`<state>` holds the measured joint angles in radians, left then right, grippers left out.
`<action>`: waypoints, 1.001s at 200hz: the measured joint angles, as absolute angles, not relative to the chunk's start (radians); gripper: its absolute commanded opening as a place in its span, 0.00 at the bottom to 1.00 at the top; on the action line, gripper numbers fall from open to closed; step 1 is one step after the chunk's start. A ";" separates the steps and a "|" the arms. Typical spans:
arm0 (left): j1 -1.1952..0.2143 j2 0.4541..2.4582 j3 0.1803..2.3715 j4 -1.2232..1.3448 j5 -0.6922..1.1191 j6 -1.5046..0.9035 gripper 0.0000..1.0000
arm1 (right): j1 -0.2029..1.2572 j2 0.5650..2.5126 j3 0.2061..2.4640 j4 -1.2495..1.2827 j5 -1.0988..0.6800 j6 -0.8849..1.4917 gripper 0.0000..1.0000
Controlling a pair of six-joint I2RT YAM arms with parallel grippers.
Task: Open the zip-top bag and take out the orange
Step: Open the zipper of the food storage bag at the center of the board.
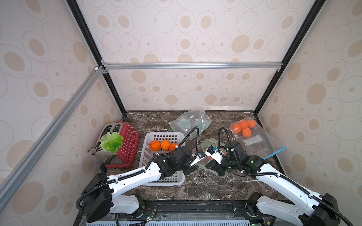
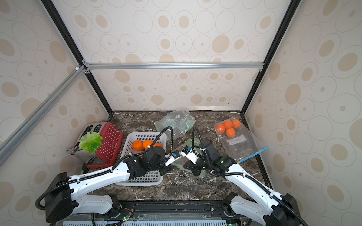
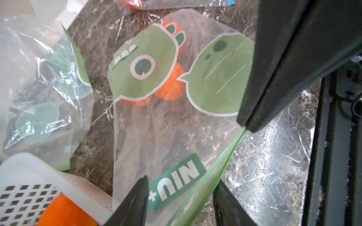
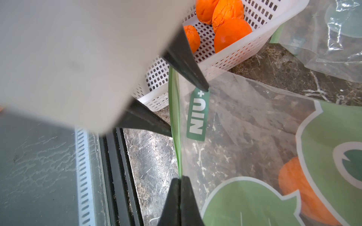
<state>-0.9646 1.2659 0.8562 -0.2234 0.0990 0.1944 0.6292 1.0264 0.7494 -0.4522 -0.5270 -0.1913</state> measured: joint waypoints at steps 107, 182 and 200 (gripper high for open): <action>-0.964 1.255 0.855 -0.199 0.083 0.203 0.46 | 0.629 1.026 0.749 -0.461 -0.521 -0.191 0.00; -0.964 1.296 0.855 -0.221 0.074 0.210 0.44 | 0.634 1.026 0.746 -0.473 -0.515 -0.193 0.01; -0.964 1.296 0.855 -0.223 0.076 0.210 0.45 | 0.635 1.026 0.746 -0.472 -0.516 -0.196 0.01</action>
<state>-0.9638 1.2961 0.8551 -0.2226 0.0765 0.2104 0.6346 1.0264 0.7456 -0.4721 -0.5163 -0.1959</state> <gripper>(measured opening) 0.447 0.042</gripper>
